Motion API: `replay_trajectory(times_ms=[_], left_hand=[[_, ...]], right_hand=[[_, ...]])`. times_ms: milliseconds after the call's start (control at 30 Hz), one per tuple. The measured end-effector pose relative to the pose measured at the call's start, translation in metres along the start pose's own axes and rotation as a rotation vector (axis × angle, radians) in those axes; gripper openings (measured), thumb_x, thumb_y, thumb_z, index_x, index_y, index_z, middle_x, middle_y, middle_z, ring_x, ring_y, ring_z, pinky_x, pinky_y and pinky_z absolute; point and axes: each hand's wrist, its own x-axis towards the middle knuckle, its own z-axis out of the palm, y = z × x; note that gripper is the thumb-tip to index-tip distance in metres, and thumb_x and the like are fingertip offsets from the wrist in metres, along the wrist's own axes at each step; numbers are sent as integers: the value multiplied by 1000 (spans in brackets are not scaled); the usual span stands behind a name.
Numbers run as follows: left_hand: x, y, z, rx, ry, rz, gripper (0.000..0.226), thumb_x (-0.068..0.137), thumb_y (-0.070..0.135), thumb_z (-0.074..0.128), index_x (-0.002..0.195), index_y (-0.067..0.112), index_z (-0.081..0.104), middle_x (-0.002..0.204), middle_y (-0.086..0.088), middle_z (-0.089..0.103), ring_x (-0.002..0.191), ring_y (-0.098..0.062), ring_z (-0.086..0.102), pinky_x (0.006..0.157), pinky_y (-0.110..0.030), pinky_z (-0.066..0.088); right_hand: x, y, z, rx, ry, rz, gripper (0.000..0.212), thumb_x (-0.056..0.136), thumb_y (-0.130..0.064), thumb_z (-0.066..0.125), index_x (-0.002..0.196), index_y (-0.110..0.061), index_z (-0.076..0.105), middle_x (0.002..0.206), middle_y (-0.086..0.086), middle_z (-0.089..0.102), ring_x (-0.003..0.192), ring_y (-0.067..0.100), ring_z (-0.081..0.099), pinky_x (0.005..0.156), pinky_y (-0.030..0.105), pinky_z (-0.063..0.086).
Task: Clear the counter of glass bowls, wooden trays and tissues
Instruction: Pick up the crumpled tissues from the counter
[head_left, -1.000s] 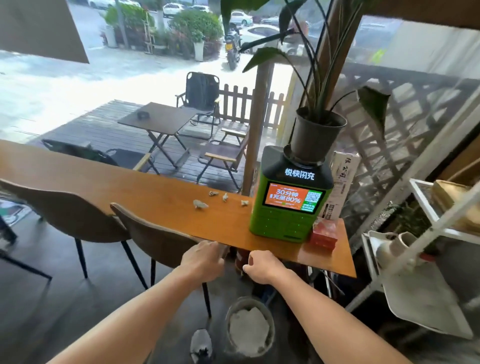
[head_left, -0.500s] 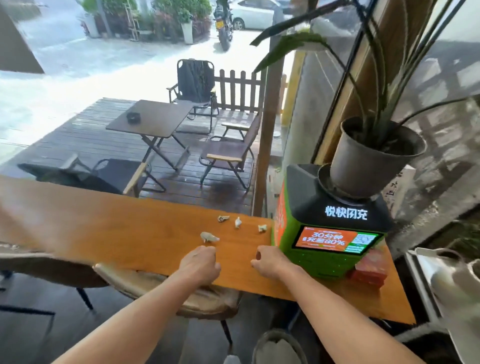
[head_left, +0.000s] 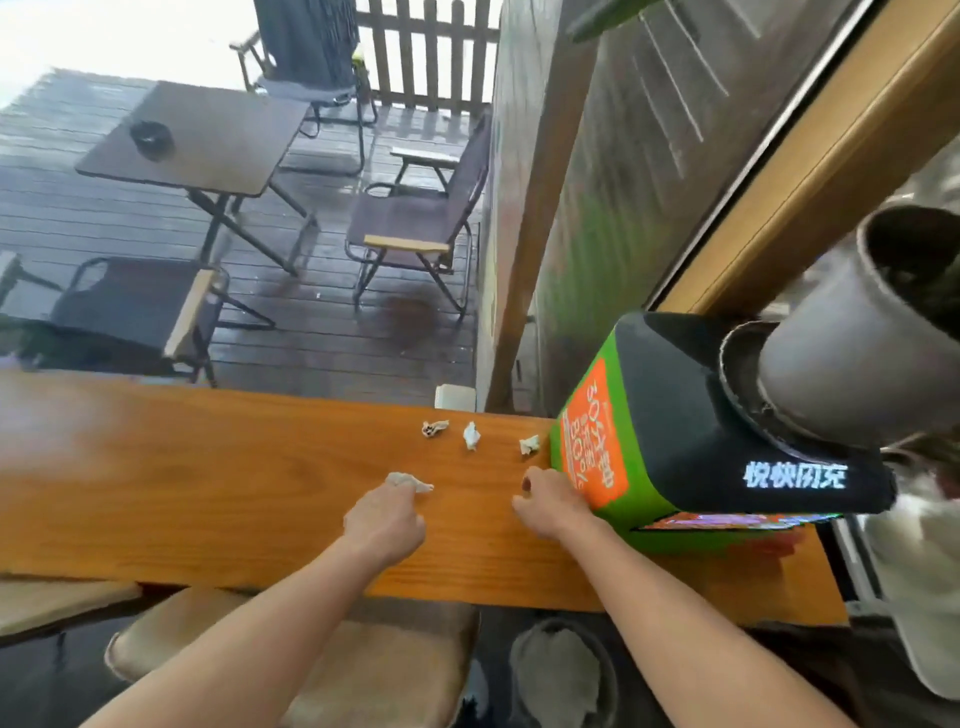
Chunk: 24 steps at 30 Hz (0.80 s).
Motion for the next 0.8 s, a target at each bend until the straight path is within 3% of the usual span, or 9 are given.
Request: replay_trajectory(times_ms=[167,367,500,667,800], left_hand=[[44,-7,0,-18,43,14,21,94,33,47,109,21,54,113,-5,58,102,-28,58,76,-39,52],[79,-15,23,-38,42,-35,44,93,46,54,132,27,47,130,-5,48,114,-31,50,82,-41,52],[92,-20,42,-35,15,-22,45,93,50,53,134,31,44,129,-6,47,105,-31,57,74,-35,52],[97,-27,50,-83,20,39,25,99,33,50,123,28,53,128,-8,47,92,-27,62,69,-34,57],[98,-32,46,-128,6,71,14,101,24,48,108,22,59,119,-7,51,88,-23,60,72,-32,55]], right_hand=[[36,-11,2,-7,22,80,50,95,-38,52,140,-17,45,139,9,49,121,32,55,100,46,48],[80,-23,12,14,179,85,55,95,-32,55,145,-17,38,144,15,40,128,34,46,104,44,44],[102,-20,24,-1,215,116,60,96,-30,56,152,-30,33,158,11,22,139,35,32,110,47,39],[113,-12,41,3,203,124,43,96,-24,53,139,-27,51,145,10,36,123,32,40,98,43,45],[109,-13,55,4,213,130,31,97,-15,48,126,-24,54,129,8,42,112,27,42,90,40,49]])
